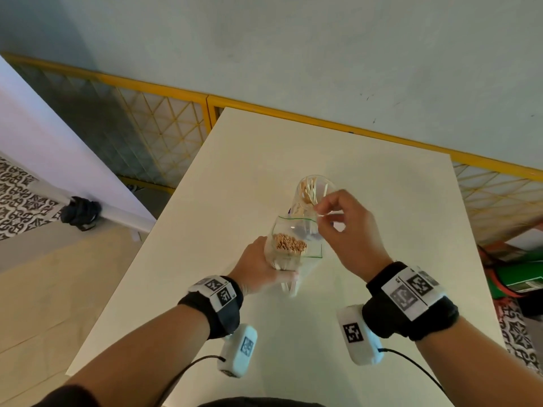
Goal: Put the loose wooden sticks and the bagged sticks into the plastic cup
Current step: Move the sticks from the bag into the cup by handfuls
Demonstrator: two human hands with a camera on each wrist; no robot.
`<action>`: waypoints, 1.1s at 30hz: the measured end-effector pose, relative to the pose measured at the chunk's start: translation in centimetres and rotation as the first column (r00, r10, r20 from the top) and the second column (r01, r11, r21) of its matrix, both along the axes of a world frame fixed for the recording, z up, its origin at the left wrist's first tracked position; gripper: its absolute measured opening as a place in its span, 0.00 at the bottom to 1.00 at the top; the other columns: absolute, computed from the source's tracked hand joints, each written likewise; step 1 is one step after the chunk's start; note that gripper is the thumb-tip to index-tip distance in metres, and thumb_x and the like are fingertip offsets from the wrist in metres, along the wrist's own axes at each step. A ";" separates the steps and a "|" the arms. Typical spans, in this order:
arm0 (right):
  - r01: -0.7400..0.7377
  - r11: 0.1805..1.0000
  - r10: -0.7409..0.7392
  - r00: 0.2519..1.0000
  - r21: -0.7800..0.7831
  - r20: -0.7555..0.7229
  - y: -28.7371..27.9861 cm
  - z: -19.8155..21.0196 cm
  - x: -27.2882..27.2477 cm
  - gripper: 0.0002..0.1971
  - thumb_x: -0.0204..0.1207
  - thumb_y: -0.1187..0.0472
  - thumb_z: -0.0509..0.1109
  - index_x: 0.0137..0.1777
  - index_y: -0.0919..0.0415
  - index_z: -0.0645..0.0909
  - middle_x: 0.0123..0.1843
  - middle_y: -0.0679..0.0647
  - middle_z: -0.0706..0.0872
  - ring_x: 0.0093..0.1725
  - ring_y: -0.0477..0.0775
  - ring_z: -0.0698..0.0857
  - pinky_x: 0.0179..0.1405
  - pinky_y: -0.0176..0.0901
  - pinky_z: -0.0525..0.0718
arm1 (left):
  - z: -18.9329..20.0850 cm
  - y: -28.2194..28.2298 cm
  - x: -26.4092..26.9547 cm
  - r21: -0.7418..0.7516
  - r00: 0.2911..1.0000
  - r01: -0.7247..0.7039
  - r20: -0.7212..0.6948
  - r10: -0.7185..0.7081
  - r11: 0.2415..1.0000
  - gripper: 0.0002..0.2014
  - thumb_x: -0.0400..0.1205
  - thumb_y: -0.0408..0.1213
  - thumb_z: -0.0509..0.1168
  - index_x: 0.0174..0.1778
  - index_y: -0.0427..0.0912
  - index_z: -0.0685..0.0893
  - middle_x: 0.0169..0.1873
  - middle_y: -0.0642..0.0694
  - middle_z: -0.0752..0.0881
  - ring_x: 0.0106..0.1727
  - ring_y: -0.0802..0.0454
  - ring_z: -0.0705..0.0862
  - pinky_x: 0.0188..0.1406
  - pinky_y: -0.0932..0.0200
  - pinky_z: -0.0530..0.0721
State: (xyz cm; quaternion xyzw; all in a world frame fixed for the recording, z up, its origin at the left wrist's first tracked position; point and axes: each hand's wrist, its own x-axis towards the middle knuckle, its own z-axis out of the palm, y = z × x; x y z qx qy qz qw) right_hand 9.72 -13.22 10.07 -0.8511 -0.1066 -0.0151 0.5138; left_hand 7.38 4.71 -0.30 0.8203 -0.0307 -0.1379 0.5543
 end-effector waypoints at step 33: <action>-0.446 0.878 0.405 0.886 -0.173 -0.228 3.5 0.8 0.8 0.09 0.76 0.54 0.73 0.47 0.56 0.78 0.19 0.36 0.76 0.18 0.42 0.68 0.22 0.28 0.65 | 4.5 3.5 -2.6 -0.301 0.977 -0.210 -0.093 0.191 0.930 0.26 0.66 0.25 0.84 0.59 0.42 0.88 0.52 0.43 0.94 0.56 0.44 0.93 0.60 0.45 0.90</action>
